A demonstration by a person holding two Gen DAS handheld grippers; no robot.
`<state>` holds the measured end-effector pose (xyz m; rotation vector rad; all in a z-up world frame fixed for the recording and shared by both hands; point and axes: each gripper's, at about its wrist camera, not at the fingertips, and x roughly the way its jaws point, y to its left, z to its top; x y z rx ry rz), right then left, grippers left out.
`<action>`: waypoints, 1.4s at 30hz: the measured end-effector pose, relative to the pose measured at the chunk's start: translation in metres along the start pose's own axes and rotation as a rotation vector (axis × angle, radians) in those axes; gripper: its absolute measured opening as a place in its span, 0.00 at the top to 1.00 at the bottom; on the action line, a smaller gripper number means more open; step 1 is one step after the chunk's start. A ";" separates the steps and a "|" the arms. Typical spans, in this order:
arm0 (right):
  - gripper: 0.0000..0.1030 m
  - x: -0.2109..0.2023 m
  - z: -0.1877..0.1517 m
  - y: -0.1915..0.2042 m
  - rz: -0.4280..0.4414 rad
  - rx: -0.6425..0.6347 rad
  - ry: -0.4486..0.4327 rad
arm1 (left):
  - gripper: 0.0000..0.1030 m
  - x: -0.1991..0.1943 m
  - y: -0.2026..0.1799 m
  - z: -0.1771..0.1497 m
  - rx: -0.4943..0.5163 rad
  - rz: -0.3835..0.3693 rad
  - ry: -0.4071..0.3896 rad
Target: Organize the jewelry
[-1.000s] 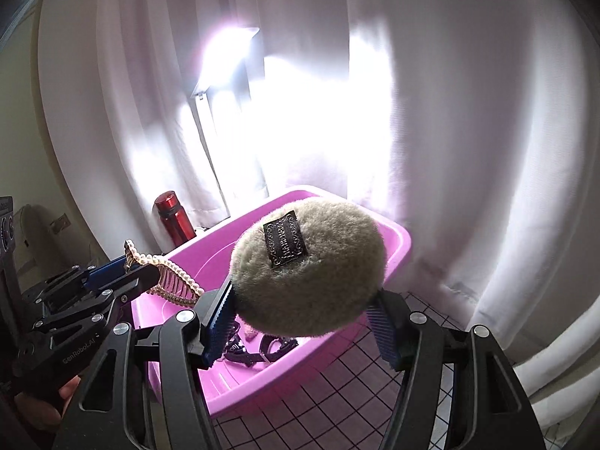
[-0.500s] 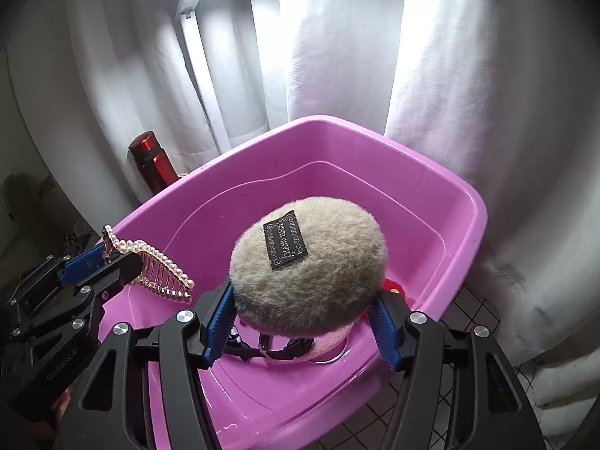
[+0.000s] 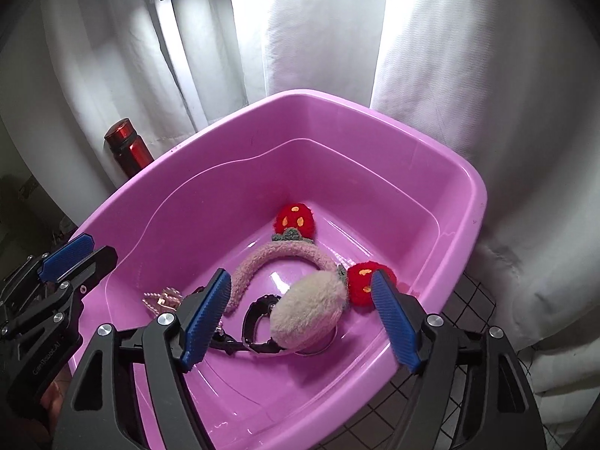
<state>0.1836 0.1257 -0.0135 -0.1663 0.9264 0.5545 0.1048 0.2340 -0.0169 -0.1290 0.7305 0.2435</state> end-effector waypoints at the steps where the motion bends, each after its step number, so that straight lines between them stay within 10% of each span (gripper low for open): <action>1: 0.28 -0.002 0.000 -0.001 -0.001 0.007 -0.007 | 0.25 -0.003 0.001 0.001 -0.003 0.015 -0.010; 5: 0.28 -0.012 0.001 -0.005 -0.001 0.022 -0.033 | 0.06 -0.015 0.004 0.006 -0.018 0.024 -0.049; 42: 0.28 -0.067 -0.024 0.004 -0.012 0.010 -0.137 | 0.06 -0.036 -0.008 0.001 -0.023 0.100 0.047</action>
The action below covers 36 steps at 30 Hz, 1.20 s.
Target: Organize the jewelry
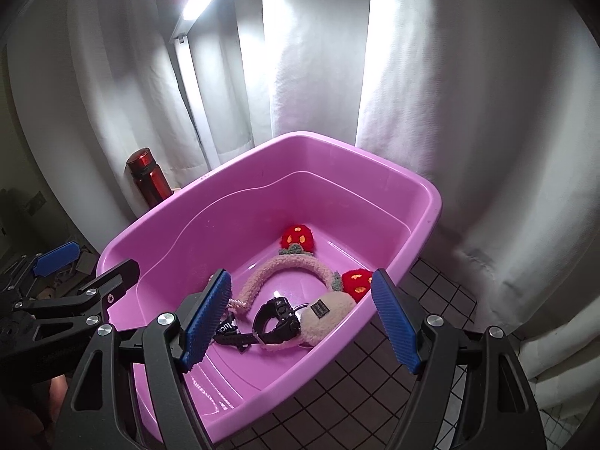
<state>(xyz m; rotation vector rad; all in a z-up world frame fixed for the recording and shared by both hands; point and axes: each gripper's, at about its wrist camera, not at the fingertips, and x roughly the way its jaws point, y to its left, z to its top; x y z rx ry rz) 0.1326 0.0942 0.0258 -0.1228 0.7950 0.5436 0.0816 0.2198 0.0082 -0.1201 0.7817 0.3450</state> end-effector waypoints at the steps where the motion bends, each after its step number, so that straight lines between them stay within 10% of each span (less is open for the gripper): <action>1: 0.28 -0.001 0.000 0.000 -0.001 0.002 -0.001 | 0.06 0.000 0.000 -0.001 -0.004 -0.007 0.005; 36: 0.28 -0.016 -0.009 0.000 -0.008 0.005 -0.007 | 0.06 -0.002 0.002 -0.010 0.007 -0.020 0.032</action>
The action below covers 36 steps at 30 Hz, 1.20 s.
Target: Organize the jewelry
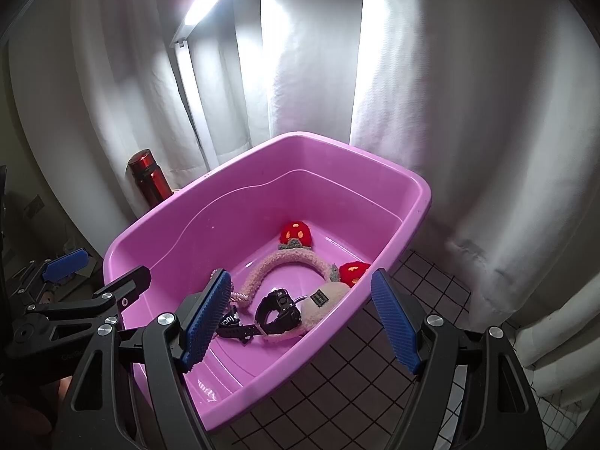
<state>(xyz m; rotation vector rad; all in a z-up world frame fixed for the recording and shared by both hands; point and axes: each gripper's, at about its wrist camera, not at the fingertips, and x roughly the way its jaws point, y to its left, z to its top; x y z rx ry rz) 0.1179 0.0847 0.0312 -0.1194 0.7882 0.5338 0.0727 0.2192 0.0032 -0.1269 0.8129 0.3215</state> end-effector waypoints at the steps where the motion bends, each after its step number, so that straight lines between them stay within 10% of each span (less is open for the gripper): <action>1: 0.28 0.000 0.000 0.000 0.001 -0.001 0.001 | 0.06 0.000 0.000 0.000 0.000 0.002 0.000; 36: 0.28 0.001 -0.003 -0.001 0.003 0.003 0.012 | 0.06 -0.002 0.002 -0.001 -0.011 -0.015 0.006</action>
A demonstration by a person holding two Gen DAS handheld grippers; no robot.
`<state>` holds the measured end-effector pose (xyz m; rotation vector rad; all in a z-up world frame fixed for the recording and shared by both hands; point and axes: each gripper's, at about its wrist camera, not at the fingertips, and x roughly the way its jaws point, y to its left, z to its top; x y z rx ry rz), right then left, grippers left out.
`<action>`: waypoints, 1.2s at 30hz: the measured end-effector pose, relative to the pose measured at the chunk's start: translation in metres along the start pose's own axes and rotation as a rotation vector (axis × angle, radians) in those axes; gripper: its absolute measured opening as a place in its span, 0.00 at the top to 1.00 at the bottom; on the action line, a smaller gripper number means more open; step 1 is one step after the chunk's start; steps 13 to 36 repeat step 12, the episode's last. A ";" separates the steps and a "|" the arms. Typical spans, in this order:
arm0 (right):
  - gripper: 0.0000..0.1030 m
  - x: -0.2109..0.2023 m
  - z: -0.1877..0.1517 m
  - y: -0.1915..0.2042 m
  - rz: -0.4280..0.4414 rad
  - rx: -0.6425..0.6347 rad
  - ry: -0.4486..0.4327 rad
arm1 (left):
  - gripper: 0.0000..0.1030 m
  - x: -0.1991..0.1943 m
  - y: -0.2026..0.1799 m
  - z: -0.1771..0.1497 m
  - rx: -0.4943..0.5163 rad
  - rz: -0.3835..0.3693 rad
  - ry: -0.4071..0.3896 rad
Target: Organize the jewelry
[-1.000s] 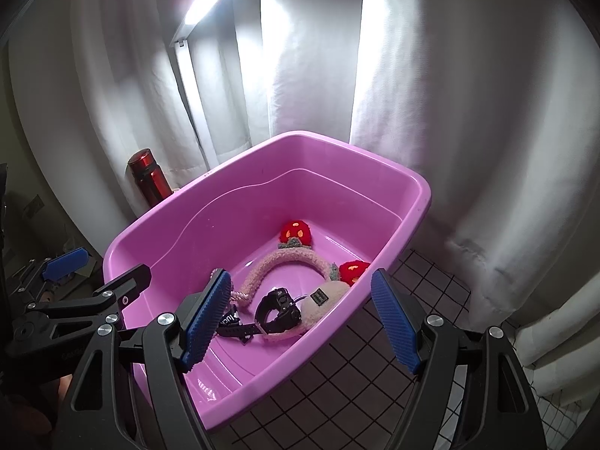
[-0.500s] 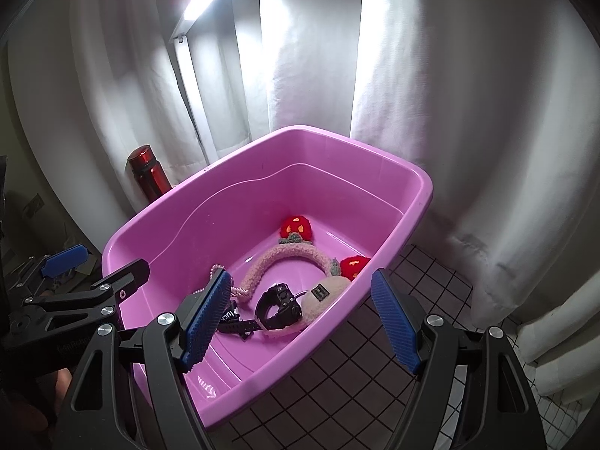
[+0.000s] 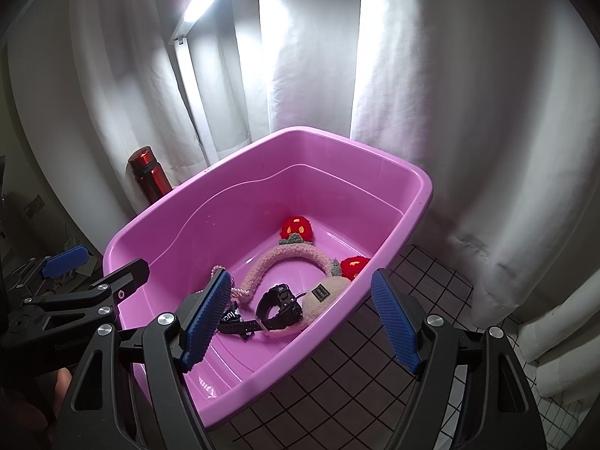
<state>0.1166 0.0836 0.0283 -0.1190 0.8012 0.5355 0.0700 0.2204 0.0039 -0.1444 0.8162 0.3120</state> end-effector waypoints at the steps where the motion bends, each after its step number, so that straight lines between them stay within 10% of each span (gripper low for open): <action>1: 0.28 0.000 0.000 0.000 -0.001 0.001 0.000 | 0.06 0.000 -0.001 0.000 0.003 0.000 0.000; 36: 0.28 0.000 0.001 0.001 -0.001 0.002 -0.003 | 0.06 0.001 0.001 0.002 -0.003 0.012 0.010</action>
